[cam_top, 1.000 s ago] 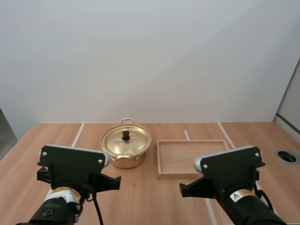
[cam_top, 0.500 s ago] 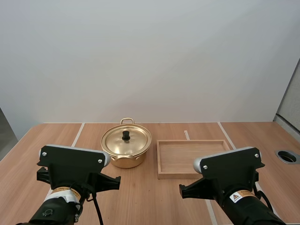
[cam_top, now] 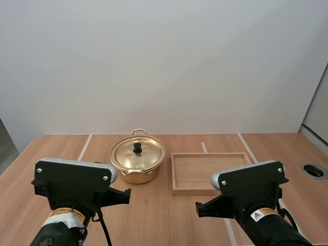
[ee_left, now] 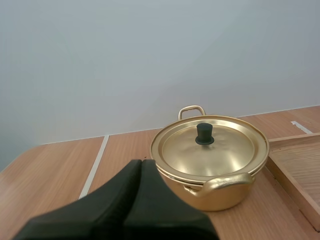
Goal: Open the pot, put the grape inside, and close it
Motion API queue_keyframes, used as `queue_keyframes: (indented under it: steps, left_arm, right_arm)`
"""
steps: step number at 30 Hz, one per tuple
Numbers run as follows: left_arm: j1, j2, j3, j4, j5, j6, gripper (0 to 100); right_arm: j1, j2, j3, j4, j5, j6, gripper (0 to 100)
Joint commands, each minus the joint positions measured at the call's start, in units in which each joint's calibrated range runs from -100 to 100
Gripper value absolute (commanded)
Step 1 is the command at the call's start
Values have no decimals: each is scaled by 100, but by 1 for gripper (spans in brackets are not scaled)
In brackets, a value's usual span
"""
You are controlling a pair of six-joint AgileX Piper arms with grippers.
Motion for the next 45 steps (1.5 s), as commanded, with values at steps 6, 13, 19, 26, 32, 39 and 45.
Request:
queue_keyframes:
  steps: [6, 13, 19, 26, 32, 39, 45]
  left_arm:
    - [10, -33, 13, 60, -144, 0, 0]
    - [10, -33, 13, 44, -143, 0, 0]
    - [134, -33, 13, -124, 83, -167, 0]
    - [302, -33, 13, -137, 739, -953, 0]
    - [327, -33, 13, -137, 739, -963, 0]
    - [327, -33, 13, -137, 739, -963, 0]
    - [327, -33, 13, -137, 739, -963, 0]
  right_arm:
    - [7, -41, 0, -432, -45, -20, 0]
    - [7, -41, 0, -507, -45, 2, 0]
    - [7, -41, 0, -589, -122, 115, 0]
    - [7, -41, 0, -2315, -266, 2251, 0]
    - [7, -41, 0, -2339, -266, 2287, 0]
    - [7, -41, 0, -2339, -266, 2287, 0]
    - [7, -41, 0, -2339, -266, 2287, 0]
